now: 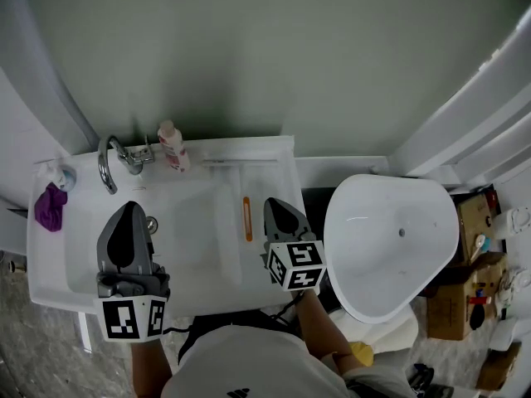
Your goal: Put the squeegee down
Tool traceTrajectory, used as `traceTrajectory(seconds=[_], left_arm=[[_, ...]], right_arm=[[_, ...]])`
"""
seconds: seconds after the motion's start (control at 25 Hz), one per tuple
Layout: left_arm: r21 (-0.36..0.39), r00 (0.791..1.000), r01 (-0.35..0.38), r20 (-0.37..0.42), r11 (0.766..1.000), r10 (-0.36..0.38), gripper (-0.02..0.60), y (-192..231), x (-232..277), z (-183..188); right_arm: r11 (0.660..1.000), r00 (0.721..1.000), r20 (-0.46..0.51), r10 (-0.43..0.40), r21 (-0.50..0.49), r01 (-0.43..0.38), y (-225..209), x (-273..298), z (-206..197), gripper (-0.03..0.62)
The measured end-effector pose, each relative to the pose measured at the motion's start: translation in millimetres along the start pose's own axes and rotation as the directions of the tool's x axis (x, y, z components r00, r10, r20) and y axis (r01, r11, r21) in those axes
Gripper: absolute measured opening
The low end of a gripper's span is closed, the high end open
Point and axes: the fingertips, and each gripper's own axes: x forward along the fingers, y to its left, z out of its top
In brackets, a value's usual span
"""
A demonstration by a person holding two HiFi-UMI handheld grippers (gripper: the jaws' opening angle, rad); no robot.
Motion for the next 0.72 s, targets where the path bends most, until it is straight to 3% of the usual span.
traceTrajectory(seconds=[0.72], left_arm=[[0.011, 0.999, 0.014, 0.043, 1.0, -0.015, 0.009, -44, -28, 22]], right_arm=[[0.999, 0.976, 0.219, 0.006, -0.05, 0.005, -7, -95, 74, 0.002]])
